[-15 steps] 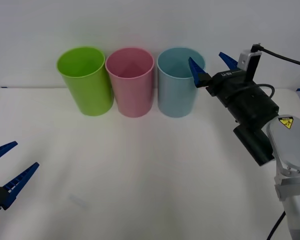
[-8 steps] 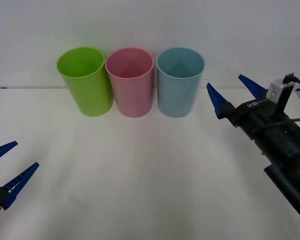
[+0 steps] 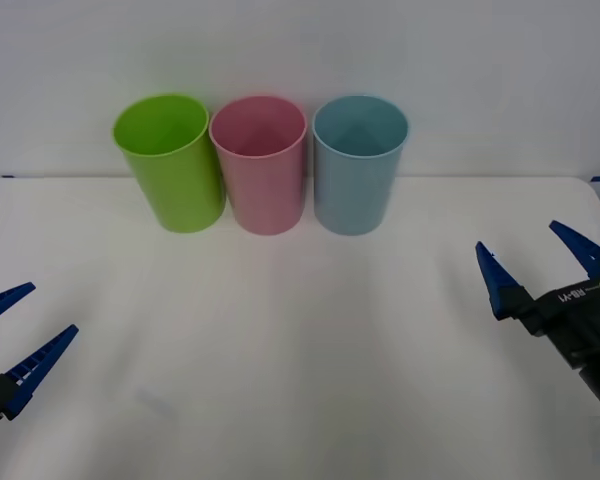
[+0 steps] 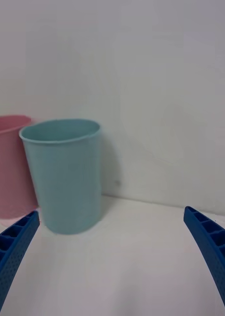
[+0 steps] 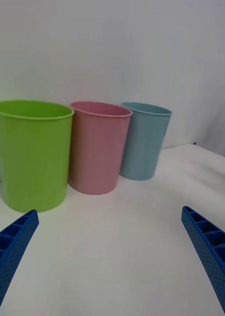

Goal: Grasp the object on the table and drop it into the matching bin: aluminum can to the light blue bin, PET bottle to the pink bin.

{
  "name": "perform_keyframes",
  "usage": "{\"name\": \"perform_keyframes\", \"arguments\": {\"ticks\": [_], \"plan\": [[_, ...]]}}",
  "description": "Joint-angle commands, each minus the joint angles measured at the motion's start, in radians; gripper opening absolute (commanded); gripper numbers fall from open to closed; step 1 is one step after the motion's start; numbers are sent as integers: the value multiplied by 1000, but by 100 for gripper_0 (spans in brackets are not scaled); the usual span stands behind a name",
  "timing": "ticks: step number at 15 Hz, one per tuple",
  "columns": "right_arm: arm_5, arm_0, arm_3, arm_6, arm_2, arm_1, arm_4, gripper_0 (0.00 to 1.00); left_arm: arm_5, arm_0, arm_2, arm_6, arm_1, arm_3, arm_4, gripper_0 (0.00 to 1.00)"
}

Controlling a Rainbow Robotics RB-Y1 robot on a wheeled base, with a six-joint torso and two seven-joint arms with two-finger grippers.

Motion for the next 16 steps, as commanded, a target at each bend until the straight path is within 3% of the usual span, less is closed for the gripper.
{"name": "perform_keyframes", "arguments": {"ticks": [1,4,10,13,16], "plan": [[-1,53,2,112,-25,26,-40,100,0,0,0,0,0,0,0,100],[-28,118,2,238,-30,10,-109,100,0,0,0,0,0,0,0,100],[-249,205,7,393,-74,-113,-259,100,0,0,0,0,0,0,0,100],[-400,170,102,502,-124,-134,-312,100,0,0,0,0,0,0,0,100],[-528,95,201,508,-166,-157,-321,100,0,0,0,0,0,0,0,100]]}}
